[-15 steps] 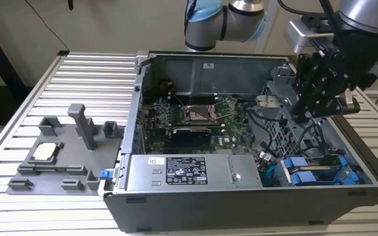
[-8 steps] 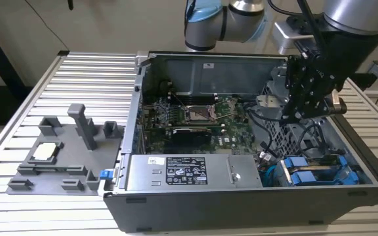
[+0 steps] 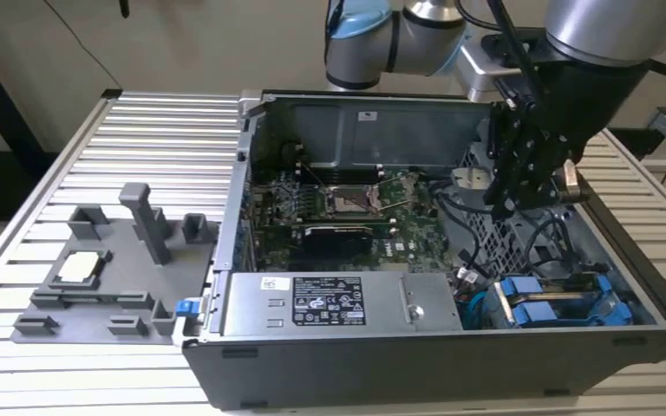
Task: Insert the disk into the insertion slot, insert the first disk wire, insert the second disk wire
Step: 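Insert the first disk wire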
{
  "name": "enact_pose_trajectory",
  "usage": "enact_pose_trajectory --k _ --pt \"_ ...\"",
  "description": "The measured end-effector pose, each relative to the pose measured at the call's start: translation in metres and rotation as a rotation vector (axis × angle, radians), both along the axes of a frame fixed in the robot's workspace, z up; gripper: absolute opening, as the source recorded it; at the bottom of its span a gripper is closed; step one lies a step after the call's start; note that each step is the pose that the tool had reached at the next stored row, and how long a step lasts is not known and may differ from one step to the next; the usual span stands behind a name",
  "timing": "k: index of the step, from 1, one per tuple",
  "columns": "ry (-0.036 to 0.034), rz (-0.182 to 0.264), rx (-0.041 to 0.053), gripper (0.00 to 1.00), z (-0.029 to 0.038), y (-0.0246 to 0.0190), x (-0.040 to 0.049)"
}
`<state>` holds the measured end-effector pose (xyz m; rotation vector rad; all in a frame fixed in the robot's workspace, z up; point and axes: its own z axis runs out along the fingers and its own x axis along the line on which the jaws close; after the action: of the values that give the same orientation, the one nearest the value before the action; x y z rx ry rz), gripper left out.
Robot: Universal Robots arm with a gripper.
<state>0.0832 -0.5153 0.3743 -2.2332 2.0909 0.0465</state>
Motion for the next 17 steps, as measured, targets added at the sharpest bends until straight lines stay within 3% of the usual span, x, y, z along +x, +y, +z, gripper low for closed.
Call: enact_pose_trajectory --k 3,8,13,14,17 --pt "-0.0088 0.004 -0.0026 0.27 -0.0023 0.0036 -0.0040" --pt "-0.0244 0.008 -0.0360 0.27 -0.0042 0.0062 -0.0094" --pt "-0.0657 0.014 -0.0398 0.27 -0.0058 0.0069 -0.0122" --pt "-0.0694 0.014 -0.0402 0.27 -0.0060 0.0069 -0.0126" --pt "-0.0695 0.014 -0.0438 0.27 -0.0064 0.0070 -0.0139"
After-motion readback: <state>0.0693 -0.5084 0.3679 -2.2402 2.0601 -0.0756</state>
